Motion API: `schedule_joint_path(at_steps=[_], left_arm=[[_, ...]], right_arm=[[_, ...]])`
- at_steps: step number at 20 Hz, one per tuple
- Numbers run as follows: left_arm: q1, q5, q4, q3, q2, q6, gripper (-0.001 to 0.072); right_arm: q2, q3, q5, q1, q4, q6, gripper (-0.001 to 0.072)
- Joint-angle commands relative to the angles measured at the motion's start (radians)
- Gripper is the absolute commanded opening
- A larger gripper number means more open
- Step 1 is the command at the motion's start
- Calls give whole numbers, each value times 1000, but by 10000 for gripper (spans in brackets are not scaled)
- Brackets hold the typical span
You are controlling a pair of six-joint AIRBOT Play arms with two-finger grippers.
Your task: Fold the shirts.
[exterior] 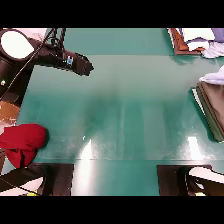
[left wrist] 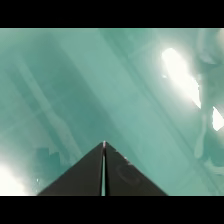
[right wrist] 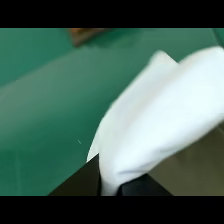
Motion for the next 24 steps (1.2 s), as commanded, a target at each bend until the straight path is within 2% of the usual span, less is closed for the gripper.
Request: schedule_joint_path(at_steps=[1, 5, 8, 10, 11, 12, 16, 18, 21, 24], left_arm=[[0, -21, 0, 0, 0, 1, 24], [0, -26, 0, 0, 0, 2, 24], [0, -26, 0, 0, 0, 2, 24], [0, -26, 0, 0, 0, 2, 24], [0, -25, 0, 0, 0, 2, 24], [0, -26, 0, 0, 0, 2, 24], [0, -25, 0, 0, 0, 2, 24], [0, -22, 0, 0, 0, 2, 25], [0, -5, 1, 0, 0, 2, 25], [0, -37, 0, 0, 0, 0, 24]], right_arm=[[84, -169, 54, -73, -177, 0, 19], [152, -319, 55, -171, -320, 19, 21], [181, -391, 54, -253, -343, 26, 53], [183, -408, 57, -288, -361, 40, 192], [183, -408, 58, -302, -359, 42, 302], [183, -404, 64, -310, -359, 45, 372], [183, -367, 102, -278, -340, 82, 389], [183, -366, 116, -214, -235, 108, 388], [185, -401, 135, -23, -24, 113, 387], [185, -436, 129, 249, 34, 112, 385]])
